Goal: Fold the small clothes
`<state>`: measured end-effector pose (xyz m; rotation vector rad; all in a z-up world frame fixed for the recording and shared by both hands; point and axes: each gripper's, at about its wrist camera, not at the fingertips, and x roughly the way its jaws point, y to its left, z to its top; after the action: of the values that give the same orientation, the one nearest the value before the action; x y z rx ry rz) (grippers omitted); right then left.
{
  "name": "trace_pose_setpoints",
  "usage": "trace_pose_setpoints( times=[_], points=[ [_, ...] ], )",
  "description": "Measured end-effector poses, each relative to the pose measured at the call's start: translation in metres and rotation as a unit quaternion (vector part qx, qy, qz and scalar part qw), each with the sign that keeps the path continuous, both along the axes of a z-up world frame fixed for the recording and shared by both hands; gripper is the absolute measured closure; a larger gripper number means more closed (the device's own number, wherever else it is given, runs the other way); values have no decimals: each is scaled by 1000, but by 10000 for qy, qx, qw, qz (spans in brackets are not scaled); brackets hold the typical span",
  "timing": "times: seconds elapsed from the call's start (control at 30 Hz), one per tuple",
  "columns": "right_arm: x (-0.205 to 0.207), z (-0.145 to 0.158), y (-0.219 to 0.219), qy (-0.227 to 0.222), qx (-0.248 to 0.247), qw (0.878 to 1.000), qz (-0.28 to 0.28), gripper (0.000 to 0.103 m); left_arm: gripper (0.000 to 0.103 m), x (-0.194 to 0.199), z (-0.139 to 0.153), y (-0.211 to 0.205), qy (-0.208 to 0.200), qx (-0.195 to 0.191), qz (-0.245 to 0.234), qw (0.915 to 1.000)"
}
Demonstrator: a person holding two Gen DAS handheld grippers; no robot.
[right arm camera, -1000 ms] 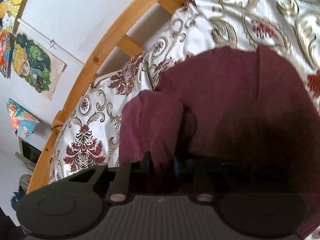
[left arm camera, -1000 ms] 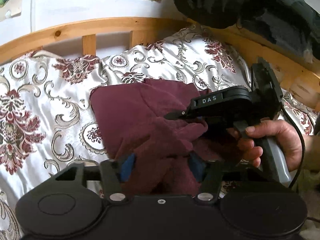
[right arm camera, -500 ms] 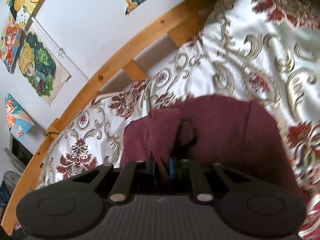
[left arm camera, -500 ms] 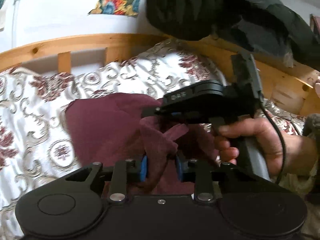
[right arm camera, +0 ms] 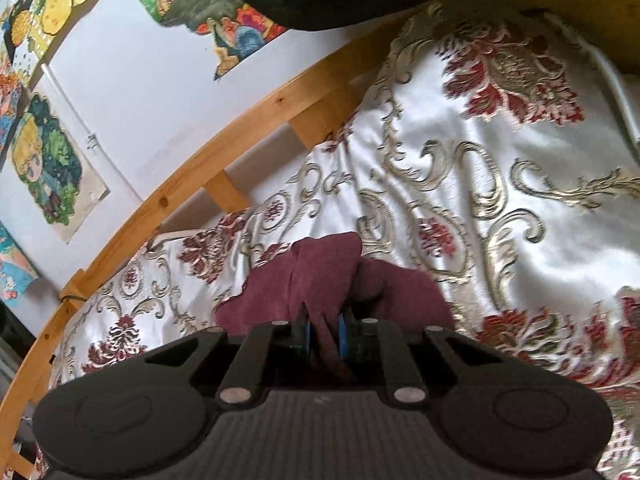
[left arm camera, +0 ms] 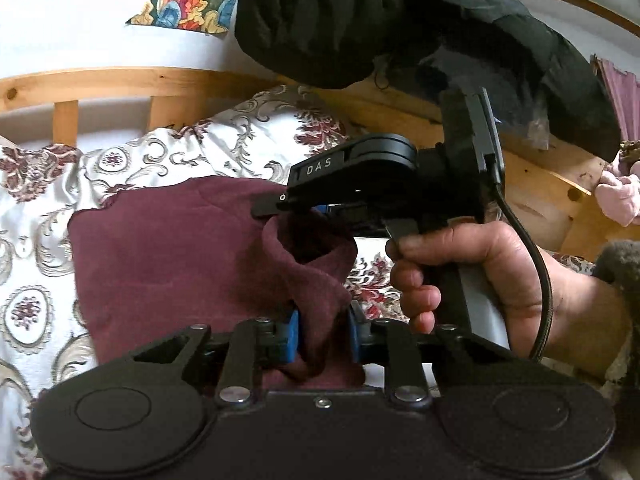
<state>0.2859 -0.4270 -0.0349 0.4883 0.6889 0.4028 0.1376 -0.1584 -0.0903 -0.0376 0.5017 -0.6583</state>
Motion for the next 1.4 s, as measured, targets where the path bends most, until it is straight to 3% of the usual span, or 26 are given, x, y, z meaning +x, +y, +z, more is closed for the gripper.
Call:
trace_pose_setpoints(
  times=[0.67,0.83,0.97,1.03,1.1,1.2,1.33,1.4],
  points=[
    [-3,-2,-8,348,-309,9988,-163,89,77,8,-10,-9,270,9,-203,9994],
    [-1,-5,-9,451,-348,9982,-170,89,71,9,-10,-7,319,10,-218,9993],
    [-1,-5,-8,439,-420,9981,-111,89,55,8,-8,-4,315,-46,-277,9991],
    [0,-5,-7,436,-427,9981,-82,89,38,6,-6,1,326,-149,-254,9990],
    [0,-6,-7,453,-428,9980,-65,89,30,1,-3,10,326,-279,-191,9989],
    [1,-6,-7,458,-436,9980,-51,89,27,-7,1,25,396,-483,-115,9980],
    [1,-6,-7,423,-482,9979,-79,89,1,-17,8,45,404,-914,-41,9950],
    [1,-5,-7,394,-518,9978,-103,89,1,-23,14,54,282,-980,260,9944]
  ],
)
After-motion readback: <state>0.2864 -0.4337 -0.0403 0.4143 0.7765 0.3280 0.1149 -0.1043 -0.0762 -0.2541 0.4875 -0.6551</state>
